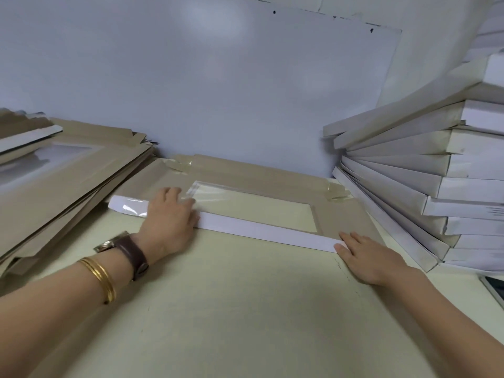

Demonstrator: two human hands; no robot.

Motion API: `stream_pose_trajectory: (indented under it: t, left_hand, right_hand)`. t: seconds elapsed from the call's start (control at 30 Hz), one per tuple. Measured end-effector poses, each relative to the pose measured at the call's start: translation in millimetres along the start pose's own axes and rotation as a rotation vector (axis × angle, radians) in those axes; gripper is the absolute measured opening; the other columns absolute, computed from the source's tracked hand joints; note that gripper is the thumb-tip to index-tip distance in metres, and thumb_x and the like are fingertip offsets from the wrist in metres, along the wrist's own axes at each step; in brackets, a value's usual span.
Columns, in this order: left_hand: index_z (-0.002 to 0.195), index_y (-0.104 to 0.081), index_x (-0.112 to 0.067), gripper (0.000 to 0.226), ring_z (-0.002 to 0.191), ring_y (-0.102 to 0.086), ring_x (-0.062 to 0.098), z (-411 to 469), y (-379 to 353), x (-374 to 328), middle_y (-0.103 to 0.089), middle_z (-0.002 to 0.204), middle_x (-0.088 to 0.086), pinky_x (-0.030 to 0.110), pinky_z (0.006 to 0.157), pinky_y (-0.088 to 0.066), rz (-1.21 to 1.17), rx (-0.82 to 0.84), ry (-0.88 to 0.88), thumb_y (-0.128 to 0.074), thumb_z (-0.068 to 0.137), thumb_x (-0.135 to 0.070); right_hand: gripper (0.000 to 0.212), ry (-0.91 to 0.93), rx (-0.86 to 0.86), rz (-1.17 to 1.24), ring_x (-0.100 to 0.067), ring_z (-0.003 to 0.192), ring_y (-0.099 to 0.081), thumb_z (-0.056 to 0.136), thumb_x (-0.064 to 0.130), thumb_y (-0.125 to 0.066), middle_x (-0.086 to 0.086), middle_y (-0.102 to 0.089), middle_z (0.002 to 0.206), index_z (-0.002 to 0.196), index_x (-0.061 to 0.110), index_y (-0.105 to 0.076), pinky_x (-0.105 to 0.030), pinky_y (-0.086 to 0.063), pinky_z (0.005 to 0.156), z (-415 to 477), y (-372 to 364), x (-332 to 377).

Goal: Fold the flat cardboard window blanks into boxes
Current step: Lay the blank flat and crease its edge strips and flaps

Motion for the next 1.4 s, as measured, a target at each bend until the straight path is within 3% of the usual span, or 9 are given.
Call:
stream_pose_trajectory:
  t: [0.17,0.37,0.53,0.7,0.83,0.93,1.07,1.3,1.4]
  left_hand:
    - [0.141,-0.042,-0.022,0.044,0.12,-0.032,0.032,-4,-6,-77,-0.037,0.135,0.01,0.04,0.103,-0.031,-0.22,0.126,-0.091,-0.034,0.1,-0.04]
    - [0.15,-0.017,-0.039,0.052,0.134,-0.022,0.04,-12,-21,-127,-0.019,0.149,0.025,0.046,0.112,-0.023,-0.332,0.383,0.052,-0.017,0.1,-0.052]
    - [0.147,-0.027,-0.039,0.069,0.144,0.004,0.044,-14,-27,-130,0.007,0.155,0.031,0.052,0.116,0.0,-0.194,0.448,0.169,-0.017,0.088,-0.075]
    - [0.138,-0.039,-0.04,0.078,0.141,-0.008,0.042,-11,-29,-118,-0.004,0.157,0.023,0.054,0.113,-0.011,-0.121,0.436,0.145,-0.032,0.074,-0.083]
    - [0.125,-0.05,-0.039,0.066,0.128,-0.028,0.035,-5,-20,-97,-0.031,0.138,0.01,0.05,0.098,-0.027,-0.142,0.485,0.085,-0.051,0.067,-0.069]
    - [0.138,-0.042,-0.04,0.068,0.138,-0.021,0.033,0,-14,-74,-0.026,0.145,0.005,0.051,0.106,-0.027,-0.121,0.597,0.006,-0.059,0.074,-0.057]
    - [0.146,-0.03,-0.044,0.071,0.147,-0.005,0.028,0,-5,-41,0.0,0.16,0.006,0.039,0.117,-0.017,-0.063,0.728,-0.046,-0.063,0.084,-0.04]
    - [0.148,-0.027,-0.04,0.077,0.148,-0.007,0.015,2,9,-19,0.006,0.161,-0.002,0.028,0.117,-0.014,-0.092,0.904,-0.173,-0.067,0.087,-0.015]
    - [0.146,-0.026,-0.048,0.081,0.149,0.001,0.016,9,10,-15,0.004,0.161,-0.011,0.046,0.116,-0.006,0.051,0.892,-0.247,-0.063,0.086,-0.008]
  right_hand:
    - [0.052,-0.021,-0.056,-0.177,-0.023,0.114,-0.054,0.1,0.053,-0.016,-0.003,-0.057,0.126,0.125,0.023,-0.05,-0.033,-0.037,0.08,-19,19,37]
    - [0.056,0.101,-0.069,-0.239,-0.027,0.112,-0.057,0.101,0.048,-0.019,-0.009,-0.061,0.123,0.12,0.016,-0.062,-0.031,-0.04,0.085,-42,33,96]
    - [0.051,0.224,-0.045,-0.215,-0.028,0.11,-0.056,0.099,0.041,-0.022,-0.012,-0.061,0.121,0.113,0.013,-0.062,-0.031,-0.032,0.078,-57,40,128]
    - [0.049,0.317,0.045,-0.151,-0.029,0.104,-0.056,0.097,0.043,-0.024,-0.014,-0.061,0.116,0.108,0.013,-0.061,-0.033,-0.034,0.076,-65,47,142]
    - [0.036,0.349,0.043,0.029,-0.026,0.078,-0.057,0.095,0.037,-0.037,-0.005,-0.059,0.077,0.07,0.016,-0.053,-0.031,-0.043,0.067,-47,63,133]
    - [0.023,0.372,-0.017,0.108,-0.025,0.093,-0.06,0.092,0.025,-0.047,-0.005,-0.068,0.097,0.096,0.016,-0.068,-0.031,-0.047,0.081,-23,66,121]
    - [0.052,0.401,0.022,0.073,-0.02,0.134,-0.04,0.093,0.02,-0.054,-0.005,-0.044,0.146,0.143,0.014,-0.042,-0.022,-0.027,0.103,1,59,107]
    - [0.083,0.434,0.048,-0.061,-0.018,0.149,-0.011,0.081,-0.007,-0.04,-0.003,-0.006,0.163,0.154,0.025,-0.018,-0.027,-0.015,0.117,16,53,103]
    - [0.082,0.481,0.081,-0.17,-0.017,0.149,-0.006,0.084,0.003,-0.045,0.0,-0.001,0.163,0.154,0.031,-0.013,-0.032,-0.019,0.117,17,46,108]
Point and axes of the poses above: each hand's wrist, its own z-axis towards the middle knuckle, its own y-axis out of the back of the hand, x = y × z, the point moved 6 cm from there along z, towards the middle knuckle
